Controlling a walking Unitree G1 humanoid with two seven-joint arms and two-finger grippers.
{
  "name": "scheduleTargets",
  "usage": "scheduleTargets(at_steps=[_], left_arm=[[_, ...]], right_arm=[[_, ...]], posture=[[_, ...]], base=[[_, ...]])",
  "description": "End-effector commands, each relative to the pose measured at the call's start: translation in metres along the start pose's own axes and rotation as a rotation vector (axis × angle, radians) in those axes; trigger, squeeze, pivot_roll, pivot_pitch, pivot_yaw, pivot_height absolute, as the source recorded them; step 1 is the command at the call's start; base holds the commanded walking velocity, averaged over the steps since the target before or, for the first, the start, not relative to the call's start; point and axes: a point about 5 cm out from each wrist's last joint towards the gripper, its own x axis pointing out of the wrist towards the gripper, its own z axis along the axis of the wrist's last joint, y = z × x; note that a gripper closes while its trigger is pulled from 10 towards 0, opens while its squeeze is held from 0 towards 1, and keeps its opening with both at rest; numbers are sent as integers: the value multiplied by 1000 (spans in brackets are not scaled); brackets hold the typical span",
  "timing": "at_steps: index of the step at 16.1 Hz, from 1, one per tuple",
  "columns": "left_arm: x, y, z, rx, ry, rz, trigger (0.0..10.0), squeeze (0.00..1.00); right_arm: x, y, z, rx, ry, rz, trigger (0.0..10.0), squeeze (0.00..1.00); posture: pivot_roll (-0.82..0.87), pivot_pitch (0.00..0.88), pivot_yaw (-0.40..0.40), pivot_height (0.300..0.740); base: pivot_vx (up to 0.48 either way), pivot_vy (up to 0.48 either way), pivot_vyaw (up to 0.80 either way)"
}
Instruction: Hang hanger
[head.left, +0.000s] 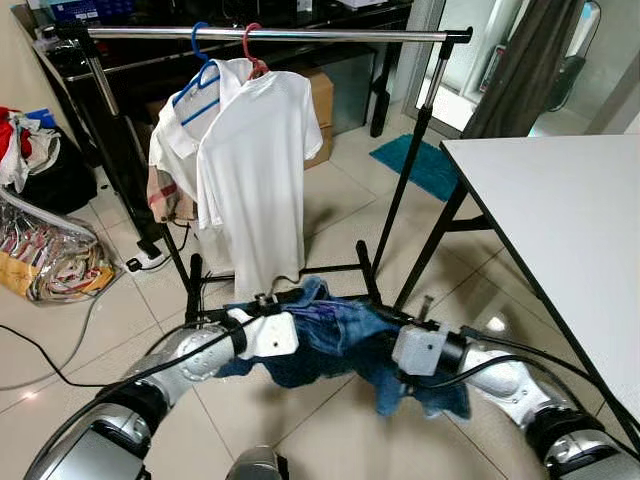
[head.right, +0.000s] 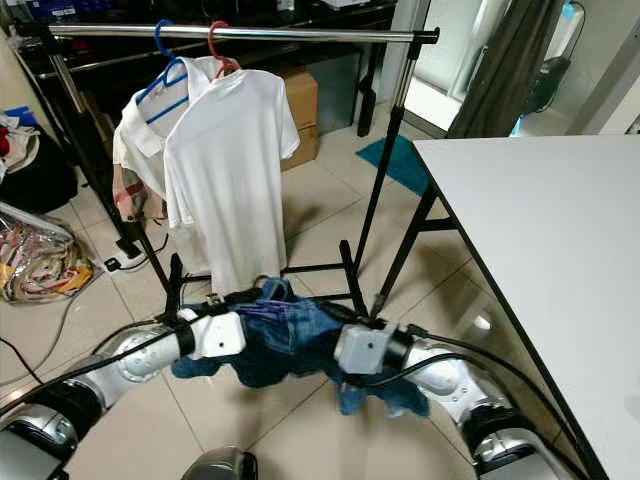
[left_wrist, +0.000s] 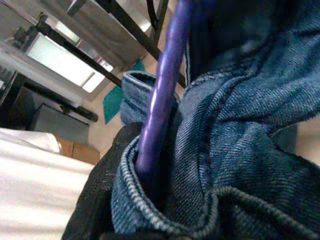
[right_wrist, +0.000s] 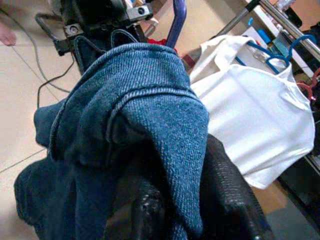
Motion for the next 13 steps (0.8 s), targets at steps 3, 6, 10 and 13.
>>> scheduleTargets(at_steps=[3, 6, 10, 13], left_arm=[[5, -2, 4, -36, -11, 16, 0, 0], [3, -5, -1, -106, 17, 50, 0, 0], [-2, -16, -9, -162, 58, 55, 0, 0], [-2, -22, -11, -206, 73, 69, 0, 0]], right_arm=[[9, -13, 6, -5, -44, -20, 10000, 0], [2, -16, 4, 1, -27, -52, 10000, 0], [-22, -13, -5, -7, 26, 63, 10000, 0], [-32, -11, -8, 17, 54, 130, 10000, 1000]], posture=[[268, 0, 0, 740], [267, 0, -1, 740], [260, 0, -3, 740], [258, 1, -7, 740]], base=[[0, 0, 0], [0, 0, 0], [0, 0, 0], [0, 0, 0]])
